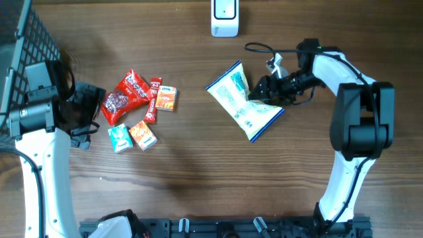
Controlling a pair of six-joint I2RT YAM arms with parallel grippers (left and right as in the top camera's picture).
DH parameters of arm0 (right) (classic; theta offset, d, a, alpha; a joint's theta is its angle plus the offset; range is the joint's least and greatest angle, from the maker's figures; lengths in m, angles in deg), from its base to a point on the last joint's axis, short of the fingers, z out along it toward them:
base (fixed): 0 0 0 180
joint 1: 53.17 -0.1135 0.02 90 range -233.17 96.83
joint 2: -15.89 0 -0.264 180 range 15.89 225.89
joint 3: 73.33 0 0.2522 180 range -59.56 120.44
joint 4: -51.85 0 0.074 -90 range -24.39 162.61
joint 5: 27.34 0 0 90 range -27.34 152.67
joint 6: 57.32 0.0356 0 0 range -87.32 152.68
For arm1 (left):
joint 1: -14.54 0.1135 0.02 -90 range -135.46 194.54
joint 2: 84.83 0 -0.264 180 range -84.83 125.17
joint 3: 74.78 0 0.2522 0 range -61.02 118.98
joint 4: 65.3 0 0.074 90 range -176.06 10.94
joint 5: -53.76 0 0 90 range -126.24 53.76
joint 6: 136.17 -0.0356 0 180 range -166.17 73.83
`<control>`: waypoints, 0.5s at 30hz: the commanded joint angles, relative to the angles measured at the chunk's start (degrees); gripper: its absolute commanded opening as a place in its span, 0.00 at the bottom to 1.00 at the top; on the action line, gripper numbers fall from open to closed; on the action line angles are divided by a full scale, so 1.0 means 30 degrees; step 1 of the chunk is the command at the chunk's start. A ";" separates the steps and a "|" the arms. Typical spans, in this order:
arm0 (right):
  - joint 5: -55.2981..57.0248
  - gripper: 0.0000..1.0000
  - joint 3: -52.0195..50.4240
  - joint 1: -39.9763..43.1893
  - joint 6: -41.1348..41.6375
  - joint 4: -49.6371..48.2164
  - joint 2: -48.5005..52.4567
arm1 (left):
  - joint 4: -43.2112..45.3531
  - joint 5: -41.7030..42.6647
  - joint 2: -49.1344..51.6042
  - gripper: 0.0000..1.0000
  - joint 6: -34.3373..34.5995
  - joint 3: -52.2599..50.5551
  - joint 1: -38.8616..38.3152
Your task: Scan the item barcode
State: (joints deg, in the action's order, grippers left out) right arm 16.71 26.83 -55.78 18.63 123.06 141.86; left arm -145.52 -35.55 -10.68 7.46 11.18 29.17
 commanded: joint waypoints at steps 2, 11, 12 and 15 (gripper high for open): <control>0.1880 1.00 -0.0270 -0.1173 -0.3315 0.0364 0.0488 | 0.0058 -0.0255 0.0036 1.00 -0.0233 0.0058 0.0095; 0.4087 0.99 -0.0393 -0.2149 -0.2025 -0.0350 0.0488 | 0.0051 -0.0255 0.0036 1.00 -0.0233 0.0051 0.0095; 0.4954 0.97 -0.0568 -0.2273 -0.1239 -0.0743 0.0488 | 0.0051 -0.0255 0.0036 1.00 -0.0233 0.0051 0.0095; 0.5457 0.90 -0.0947 -0.2499 -0.0845 -0.1217 0.0525 | 0.0000 -0.0255 0.0036 1.00 -0.0233 0.0058 0.0095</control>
State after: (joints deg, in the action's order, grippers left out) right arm 22.66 26.78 -61.81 13.56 121.80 140.86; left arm -145.50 -35.55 -10.68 7.46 11.18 29.17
